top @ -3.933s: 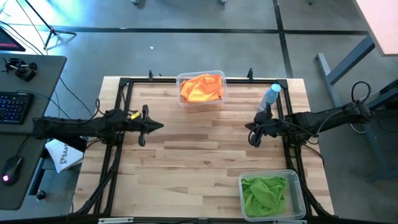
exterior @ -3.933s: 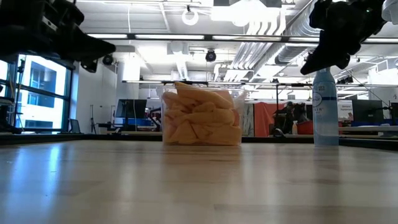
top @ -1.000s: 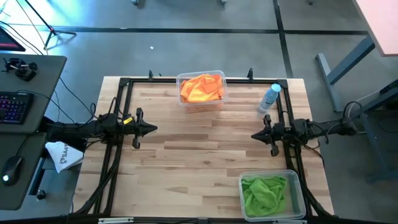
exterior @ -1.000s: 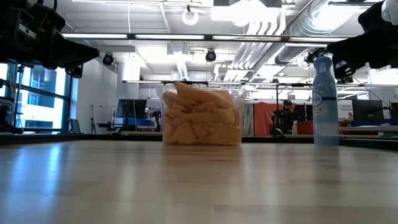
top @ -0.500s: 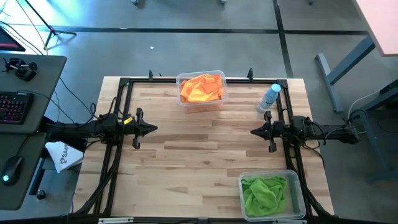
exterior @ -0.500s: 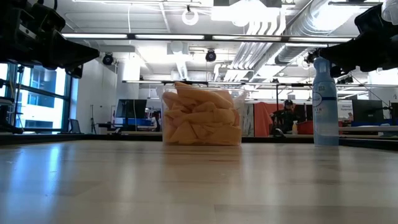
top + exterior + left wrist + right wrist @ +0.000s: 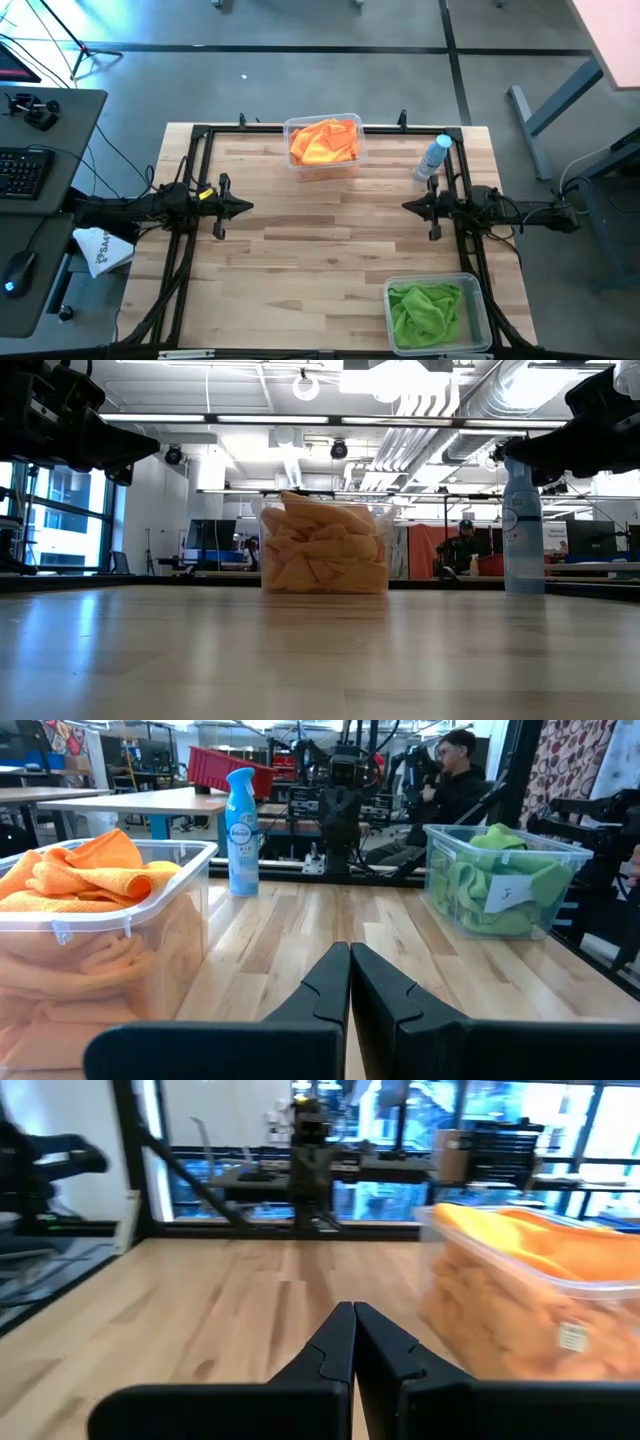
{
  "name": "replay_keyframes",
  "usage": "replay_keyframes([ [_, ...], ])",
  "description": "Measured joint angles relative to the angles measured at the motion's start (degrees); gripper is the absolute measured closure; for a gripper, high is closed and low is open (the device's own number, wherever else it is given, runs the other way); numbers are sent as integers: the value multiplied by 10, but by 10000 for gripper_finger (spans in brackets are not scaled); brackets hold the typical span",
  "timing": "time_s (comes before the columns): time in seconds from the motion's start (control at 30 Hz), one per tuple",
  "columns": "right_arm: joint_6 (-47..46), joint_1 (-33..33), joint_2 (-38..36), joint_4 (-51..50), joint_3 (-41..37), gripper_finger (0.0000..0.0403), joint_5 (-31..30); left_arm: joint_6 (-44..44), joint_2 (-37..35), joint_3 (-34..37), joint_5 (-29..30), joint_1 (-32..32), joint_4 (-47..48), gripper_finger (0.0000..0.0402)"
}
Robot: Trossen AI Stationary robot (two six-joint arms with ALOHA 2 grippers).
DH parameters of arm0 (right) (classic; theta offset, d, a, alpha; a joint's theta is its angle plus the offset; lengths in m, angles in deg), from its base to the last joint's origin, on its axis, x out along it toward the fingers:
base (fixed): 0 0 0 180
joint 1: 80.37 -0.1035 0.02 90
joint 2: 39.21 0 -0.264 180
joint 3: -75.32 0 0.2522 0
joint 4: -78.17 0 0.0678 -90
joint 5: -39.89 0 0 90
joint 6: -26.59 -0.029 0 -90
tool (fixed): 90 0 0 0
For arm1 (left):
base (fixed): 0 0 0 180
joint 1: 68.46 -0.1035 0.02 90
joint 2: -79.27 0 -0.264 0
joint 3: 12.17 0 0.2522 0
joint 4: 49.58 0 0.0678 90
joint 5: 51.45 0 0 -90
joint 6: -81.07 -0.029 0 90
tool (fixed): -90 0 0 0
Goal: Sort microfiber towel by color & place in baskets
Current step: Return to Home Position
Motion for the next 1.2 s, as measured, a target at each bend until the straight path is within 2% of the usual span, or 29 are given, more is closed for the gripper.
replay_keyframes([
  [0.17, -24, 0, 2, 4, 0, 403, -36, 0, 0, 0, 0, 0, 0, 401],
  [1.2, -25, 0, 2, 4, 0, 403, -37, 0, 0, 0, 0, 0, 0, 401],
])
